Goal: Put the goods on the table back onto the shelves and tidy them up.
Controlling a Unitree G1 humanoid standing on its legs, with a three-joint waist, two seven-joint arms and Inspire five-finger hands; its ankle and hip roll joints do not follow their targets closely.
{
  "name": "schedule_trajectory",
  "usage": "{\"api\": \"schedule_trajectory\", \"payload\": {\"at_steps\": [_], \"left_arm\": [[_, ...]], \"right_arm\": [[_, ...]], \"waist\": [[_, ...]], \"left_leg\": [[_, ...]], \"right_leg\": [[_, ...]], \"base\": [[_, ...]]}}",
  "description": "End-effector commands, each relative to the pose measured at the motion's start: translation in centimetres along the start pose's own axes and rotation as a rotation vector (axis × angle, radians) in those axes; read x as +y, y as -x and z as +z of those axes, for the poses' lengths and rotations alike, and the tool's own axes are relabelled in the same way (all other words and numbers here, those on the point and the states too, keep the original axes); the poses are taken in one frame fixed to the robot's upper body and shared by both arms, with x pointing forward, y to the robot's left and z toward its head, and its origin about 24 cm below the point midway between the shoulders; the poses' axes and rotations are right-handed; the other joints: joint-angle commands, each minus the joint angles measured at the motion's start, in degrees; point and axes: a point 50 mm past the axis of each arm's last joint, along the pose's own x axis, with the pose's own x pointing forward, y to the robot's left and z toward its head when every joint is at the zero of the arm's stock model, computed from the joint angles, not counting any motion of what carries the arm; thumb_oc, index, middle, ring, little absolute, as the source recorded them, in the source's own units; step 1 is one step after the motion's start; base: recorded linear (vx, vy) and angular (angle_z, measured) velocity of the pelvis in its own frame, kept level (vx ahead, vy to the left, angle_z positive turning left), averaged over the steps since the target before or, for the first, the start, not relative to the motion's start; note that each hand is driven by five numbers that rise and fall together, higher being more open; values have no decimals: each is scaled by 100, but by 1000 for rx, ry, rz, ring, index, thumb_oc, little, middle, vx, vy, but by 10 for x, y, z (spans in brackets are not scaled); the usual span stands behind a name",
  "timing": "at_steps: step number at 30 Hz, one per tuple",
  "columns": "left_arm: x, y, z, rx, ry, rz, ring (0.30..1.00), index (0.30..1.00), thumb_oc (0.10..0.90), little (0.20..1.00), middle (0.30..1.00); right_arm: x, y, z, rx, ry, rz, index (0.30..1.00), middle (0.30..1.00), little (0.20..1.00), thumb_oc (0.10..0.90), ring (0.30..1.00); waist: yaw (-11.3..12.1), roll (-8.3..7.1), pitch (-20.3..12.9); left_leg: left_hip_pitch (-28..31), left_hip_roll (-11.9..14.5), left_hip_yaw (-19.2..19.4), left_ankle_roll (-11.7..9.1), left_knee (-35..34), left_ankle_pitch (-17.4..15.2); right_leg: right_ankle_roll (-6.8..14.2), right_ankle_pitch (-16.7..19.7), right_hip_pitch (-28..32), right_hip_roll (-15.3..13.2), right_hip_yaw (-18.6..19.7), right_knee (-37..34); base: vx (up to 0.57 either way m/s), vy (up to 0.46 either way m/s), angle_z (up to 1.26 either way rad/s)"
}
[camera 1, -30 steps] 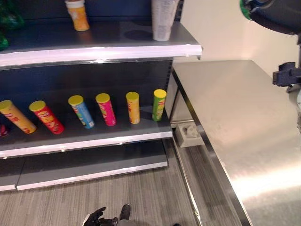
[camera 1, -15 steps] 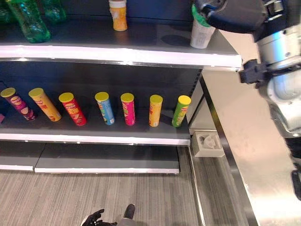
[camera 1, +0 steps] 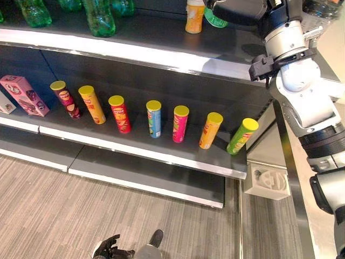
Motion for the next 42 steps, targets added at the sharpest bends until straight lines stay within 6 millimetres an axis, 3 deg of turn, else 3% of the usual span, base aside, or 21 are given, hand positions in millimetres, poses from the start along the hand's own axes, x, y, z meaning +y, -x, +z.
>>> {"api": "schedule_trajectory", "payload": {"at_steps": [1, 4, 12, 18, 35, 36, 37, 38, 39, 42], "left_arm": [[15, -3, 15, -64, -79, 32, 900, 900, 800, 900, 900], [17, -3, 16, -64, -80, 39, 900, 900, 800, 900, 900], [22, -4, 24, -88, -79, 48, 900, 900, 800, 900, 900], [25, -5, 27, -92, -88, 56, 900, 900, 800, 900, 900], [27, -5, 30, -95, -86, 66, 900, 900, 800, 900, 900], [27, -5, 29, -91, -90, 69, 900, 900, 800, 900, 900], [27, -5, 29, -91, -89, 69, 900, 900, 800, 900, 900], [26, -5, 29, -91, -92, 66, 900, 900, 800, 900, 900], [26, -5, 29, -91, -95, 66, 900, 900, 800, 900, 900], [26, -6, 28, -84, -96, 69, 900, 900, 800, 900, 900]], "right_arm": [[-17, -32, 44, -153, 31, -113, 300, 300, 300, 400, 300], [-17, -34, 39, -126, 46, -120, 300, 300, 300, 400, 300], [-23, -40, 21, -26, 86, -160, 300, 300, 300, 400, 300], [-24, -44, 26, -30, 124, -156, 300, 300, 300, 400, 300], [5, -47, 19, -4, 106, -61, 300, 300, 300, 400, 300], [6, -47, 16, 10, 95, -65, 359, 359, 359, 439, 359], [6, -47, 16, 9, 95, -65, 561, 561, 561, 574, 561], [8, -47, 15, 13, 92, -66, 811, 811, 811, 740, 811], [9, -48, 15, 14, 92, -67, 900, 900, 900, 800, 900], [11, -48, 16, 14, 90, -68, 900, 900, 900, 800, 900]], "waist": [[131, -5, -414], [174, -26, -428], [378, -92, -321], [465, -174, -262], [391, -307, -235], [383, -322, -232], [383, -322, -232], [384, -322, -231], [380, -325, -228], [378, -337, -222]], "left_leg": [[87, 210, 341, -163, 10, -680], [117, 237, 347, -195, 10, -822], [-119, 166, 211, -179, 10, -772], [-219, 141, 68, -176, 10, -746], [-126, 159, 52, -146, 10, -802], [-123, 167, 70, -144, 10, -805], [-123, 167, 71, -144, 10, -805], [-123, 172, 71, -145, 10, -806], [-120, 181, 70, -144, 10, -806], [-119, 180, 70, -144, 10, -810]], "right_leg": [[377, 10, -127, -360, 114, 151], [432, -91, -84, -331, 159, 129], [485, -28, -197, -378, 23, 130], [497, -53, -199, -396, -160, 221], [512, -23, -185, -426, -166, 279], [507, -16, -189, -414, -164, 268], [507, -16, -190, -414, -163, 267], [505, -16, -196, -409, -160, 262], [503, -12, -204, -406, -154, 265], [503, -5, -200, -402, -156, 256]], "base": [[90, 9, 4], [38, 22, 5], [14, 0, 8], [16, -11, 15], [1, 0, 0], [0, 0, 0], [0, 0, 0], [0, 0, 0], [0, 0, 0], [0, 0, 0]]}}
